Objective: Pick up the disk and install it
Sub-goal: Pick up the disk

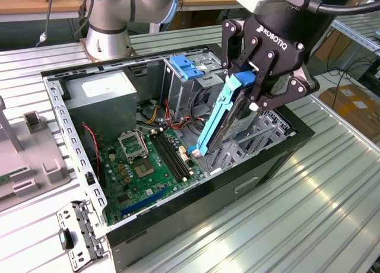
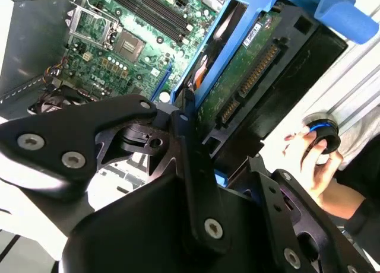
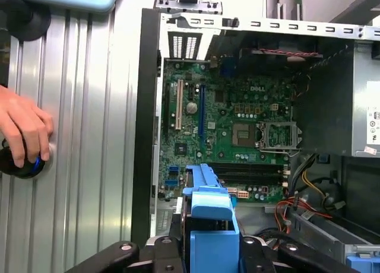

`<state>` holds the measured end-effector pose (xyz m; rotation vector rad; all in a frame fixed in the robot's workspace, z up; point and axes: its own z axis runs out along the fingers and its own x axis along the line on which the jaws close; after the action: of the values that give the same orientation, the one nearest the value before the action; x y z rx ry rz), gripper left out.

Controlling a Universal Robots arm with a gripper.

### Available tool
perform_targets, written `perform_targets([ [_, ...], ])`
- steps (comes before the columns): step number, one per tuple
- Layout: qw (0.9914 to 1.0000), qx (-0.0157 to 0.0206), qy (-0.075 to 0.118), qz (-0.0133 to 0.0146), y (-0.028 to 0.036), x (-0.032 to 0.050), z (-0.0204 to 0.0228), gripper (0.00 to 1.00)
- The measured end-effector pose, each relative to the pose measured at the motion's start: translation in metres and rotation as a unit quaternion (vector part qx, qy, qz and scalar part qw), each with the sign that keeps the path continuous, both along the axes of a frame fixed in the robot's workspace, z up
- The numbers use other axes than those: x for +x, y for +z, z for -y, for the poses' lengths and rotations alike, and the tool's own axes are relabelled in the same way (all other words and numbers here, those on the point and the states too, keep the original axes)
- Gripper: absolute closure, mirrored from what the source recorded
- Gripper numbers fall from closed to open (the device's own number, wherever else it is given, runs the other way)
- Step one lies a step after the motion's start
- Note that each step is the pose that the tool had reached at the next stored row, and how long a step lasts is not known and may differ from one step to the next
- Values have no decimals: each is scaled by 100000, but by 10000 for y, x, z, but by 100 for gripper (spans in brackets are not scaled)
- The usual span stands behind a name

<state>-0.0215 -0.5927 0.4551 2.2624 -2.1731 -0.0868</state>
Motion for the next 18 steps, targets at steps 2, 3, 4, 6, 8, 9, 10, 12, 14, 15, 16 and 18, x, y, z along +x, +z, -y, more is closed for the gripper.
perform_targets([
  [2,99999,493,-80,-129,72,68,44,64],
  [3,99998,526,-81,-135,85,70,44,64],
  [4,99998,539,-77,-139,93,74,44,64],
  [6,99998,560,-79,-147,109,78,44,64],
  [8,99998,585,-82,-150,128,80,44,64],
  [9,99998,621,-79,-152,141,83,44,64],
  [10,99998,667,-82,-152,142,84,44,64],
  [12,99998,684,-77,-151,142,85,44,64],
  [14,99997,696,-77,-153,142,85,44,64],
  [15,99997,696,-78,-151,142,85,44,64],
  [16,99997,699,-78,-153,142,85,44,64],
  [18,99997,707,-78,-152,142,86,45,64],
])
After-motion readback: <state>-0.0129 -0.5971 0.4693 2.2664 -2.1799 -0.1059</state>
